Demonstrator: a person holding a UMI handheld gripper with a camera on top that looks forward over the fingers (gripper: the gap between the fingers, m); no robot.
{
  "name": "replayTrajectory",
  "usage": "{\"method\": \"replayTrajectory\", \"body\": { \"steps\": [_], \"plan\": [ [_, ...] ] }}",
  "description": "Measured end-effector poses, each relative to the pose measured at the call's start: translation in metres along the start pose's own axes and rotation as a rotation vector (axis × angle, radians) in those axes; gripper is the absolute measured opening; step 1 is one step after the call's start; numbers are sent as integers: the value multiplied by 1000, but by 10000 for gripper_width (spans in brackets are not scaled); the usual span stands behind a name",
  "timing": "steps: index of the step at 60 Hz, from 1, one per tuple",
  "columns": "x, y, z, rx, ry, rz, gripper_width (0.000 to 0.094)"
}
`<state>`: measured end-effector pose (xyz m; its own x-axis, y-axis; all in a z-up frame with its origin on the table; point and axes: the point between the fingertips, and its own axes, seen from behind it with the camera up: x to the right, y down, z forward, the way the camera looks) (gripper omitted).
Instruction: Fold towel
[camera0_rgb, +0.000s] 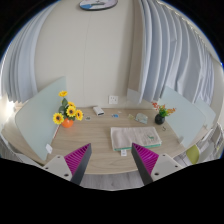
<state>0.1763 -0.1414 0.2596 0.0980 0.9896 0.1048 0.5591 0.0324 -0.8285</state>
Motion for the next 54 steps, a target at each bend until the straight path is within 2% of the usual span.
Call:
{"method": "replayTrajectory", "body": {
  "steps": [14, 23, 33, 54],
  "plan": [
    [21, 35, 47, -10, 10, 4, 857],
    [13, 53, 96, -4, -42, 1, 853],
    [12, 65, 168, 19, -62, -26, 857],
    [12, 78, 317, -16, -57, -55, 848]
  ]
}}
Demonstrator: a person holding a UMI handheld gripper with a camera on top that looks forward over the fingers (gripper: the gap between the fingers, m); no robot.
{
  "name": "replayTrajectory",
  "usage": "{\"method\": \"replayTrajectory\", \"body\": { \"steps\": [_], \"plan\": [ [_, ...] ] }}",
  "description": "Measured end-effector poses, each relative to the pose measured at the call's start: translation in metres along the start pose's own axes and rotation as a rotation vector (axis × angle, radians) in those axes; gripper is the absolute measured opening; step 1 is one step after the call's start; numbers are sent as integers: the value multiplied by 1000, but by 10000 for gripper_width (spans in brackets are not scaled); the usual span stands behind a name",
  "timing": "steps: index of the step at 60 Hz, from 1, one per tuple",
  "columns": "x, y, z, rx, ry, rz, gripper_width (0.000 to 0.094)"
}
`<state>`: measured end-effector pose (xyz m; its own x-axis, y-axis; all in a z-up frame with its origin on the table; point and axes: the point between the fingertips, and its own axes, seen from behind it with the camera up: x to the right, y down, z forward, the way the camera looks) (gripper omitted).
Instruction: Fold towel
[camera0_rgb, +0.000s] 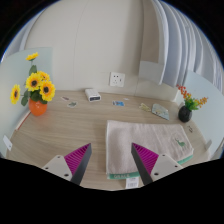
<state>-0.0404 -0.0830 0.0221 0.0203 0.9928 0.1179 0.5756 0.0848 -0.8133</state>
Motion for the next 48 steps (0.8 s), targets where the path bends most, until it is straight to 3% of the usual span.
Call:
{"method": "replayTrajectory", "body": {
  "steps": [6, 10, 13, 18, 23, 30, 40, 48],
  "plan": [
    [5, 2, 29, -16, 9, -15, 834],
    [4, 10, 43, -38, 1, -5, 767],
    [6, 10, 46, -32, 3, 9, 585],
    [17, 14, 46, -64, 62, -34, 71],
    [9, 22, 33, -137, 79, -63, 36],
    [-62, 17, -4, -225, -134, 106, 31],
    [-75, -62, -50, -125, -245, 253, 32],
    [-7, -96, -52, -76, -210, 350, 32]
  ]
}}
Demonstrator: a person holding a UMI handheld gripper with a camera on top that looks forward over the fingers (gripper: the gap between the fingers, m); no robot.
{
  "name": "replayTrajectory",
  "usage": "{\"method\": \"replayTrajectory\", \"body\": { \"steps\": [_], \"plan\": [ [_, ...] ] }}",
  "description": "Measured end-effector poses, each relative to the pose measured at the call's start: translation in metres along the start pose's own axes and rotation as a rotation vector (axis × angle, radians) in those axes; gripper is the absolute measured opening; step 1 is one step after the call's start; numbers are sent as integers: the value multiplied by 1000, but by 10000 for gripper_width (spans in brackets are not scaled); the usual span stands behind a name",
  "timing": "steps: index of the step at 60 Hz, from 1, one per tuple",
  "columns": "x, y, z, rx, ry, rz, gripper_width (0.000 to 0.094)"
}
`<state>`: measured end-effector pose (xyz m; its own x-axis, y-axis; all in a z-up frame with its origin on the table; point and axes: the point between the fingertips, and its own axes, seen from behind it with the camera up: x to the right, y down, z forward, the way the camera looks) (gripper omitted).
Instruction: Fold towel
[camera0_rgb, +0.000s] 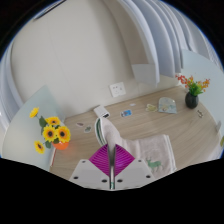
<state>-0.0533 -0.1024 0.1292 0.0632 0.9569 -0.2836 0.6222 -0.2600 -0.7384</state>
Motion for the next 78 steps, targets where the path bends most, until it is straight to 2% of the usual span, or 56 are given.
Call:
{"method": "replayTrajectory", "body": {
  "steps": [5, 17, 24, 29, 32, 34, 40, 44, 50, 61, 67, 78],
  "plan": [
    [55, -7, 2, -19, 48, 10, 33],
    [167, 23, 29, -104, 141, 72, 33],
    [205, 40, 36, -122, 190, 115, 40],
    [216, 44, 35, -118, 201, 106, 84],
    [213, 44, 33, -114, 205, 77, 182],
    [216, 43, 30, -113, 222, 46, 309],
    [222, 24, 5, -74, 294, -65, 869],
    [211, 5, -29, -36, 315, -127, 840],
    [185, -8, -105, -28, 323, -211, 850],
    [137, -1, -238, -19, 300, -269, 853],
    [125, 3, -269, -6, 286, -258, 854],
    [126, -9, -282, 47, 309, -276, 854]
  ]
}}
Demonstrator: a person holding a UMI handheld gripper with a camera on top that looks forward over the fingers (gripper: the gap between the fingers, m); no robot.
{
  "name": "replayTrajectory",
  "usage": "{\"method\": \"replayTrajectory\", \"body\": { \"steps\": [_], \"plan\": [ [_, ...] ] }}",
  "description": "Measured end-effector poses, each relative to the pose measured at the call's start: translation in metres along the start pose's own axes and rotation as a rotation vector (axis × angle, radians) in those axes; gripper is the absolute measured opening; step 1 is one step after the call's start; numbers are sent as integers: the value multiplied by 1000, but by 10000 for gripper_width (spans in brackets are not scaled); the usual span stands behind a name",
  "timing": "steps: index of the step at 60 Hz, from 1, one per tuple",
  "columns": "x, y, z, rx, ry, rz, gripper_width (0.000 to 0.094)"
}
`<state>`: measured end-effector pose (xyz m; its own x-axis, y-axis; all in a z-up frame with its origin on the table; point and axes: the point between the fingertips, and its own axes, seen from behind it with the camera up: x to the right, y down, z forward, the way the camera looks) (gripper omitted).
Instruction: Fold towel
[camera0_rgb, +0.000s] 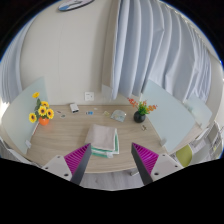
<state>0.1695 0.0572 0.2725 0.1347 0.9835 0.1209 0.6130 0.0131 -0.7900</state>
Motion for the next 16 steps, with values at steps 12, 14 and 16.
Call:
{"method": "replayTrajectory", "body": {
  "steps": [12, 14, 16],
  "plan": [
    [-2, 2, 4, -1, -17, -16, 854],
    [-3, 4, 6, -10, -28, -12, 853],
    [-5, 5, 9, -8, -36, -5, 855]
  ]
}}
